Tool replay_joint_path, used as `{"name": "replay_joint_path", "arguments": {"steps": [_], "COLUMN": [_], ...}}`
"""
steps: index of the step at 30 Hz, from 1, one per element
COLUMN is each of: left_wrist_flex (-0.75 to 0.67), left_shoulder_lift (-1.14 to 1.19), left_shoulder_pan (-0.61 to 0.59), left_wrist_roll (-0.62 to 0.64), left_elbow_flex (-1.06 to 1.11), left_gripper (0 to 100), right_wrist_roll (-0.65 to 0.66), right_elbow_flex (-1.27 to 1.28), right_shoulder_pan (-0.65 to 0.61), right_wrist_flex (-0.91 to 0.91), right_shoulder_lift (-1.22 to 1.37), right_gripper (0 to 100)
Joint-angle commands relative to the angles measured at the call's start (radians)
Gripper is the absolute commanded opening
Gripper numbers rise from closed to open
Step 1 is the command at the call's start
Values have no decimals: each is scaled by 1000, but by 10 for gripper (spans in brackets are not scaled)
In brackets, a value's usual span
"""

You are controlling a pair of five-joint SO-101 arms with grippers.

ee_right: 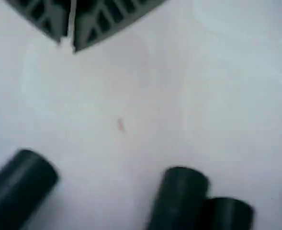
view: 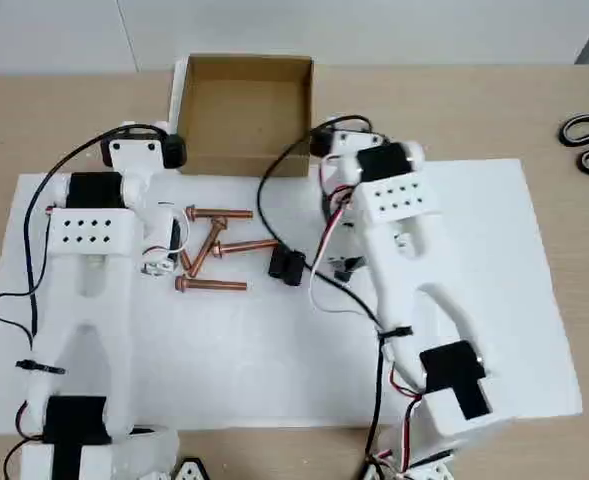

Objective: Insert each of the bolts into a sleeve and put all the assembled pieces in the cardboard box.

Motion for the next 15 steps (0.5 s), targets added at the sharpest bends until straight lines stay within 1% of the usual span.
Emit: {"name": "replay_joint_path", "arguments": {"steps": [1, 4, 7, 15], "left_wrist_flex": [9, 9, 9, 29], "left_shoulder_lift": [-5, -5, -5, -9], "left_shoulder_pan": [-3, -3, -3, -5], "left_wrist_roll": [-6, -6, -3, -3], "left_elbow_flex": [-36, -36, -36, -27], "left_gripper": [10, 9, 9, 8], "right_wrist_roll": [-78, -141, -173, -284], "right_elbow_flex": [-34, -34, -20, 170], "right_shoulder_pan": [-15, -5, -1, 2], "right_wrist_flex": [-31, -38, -38, -136], "right_shoulder_lift": [-5, -5, -5, 47], "right_gripper": [5, 5, 4, 4]}}
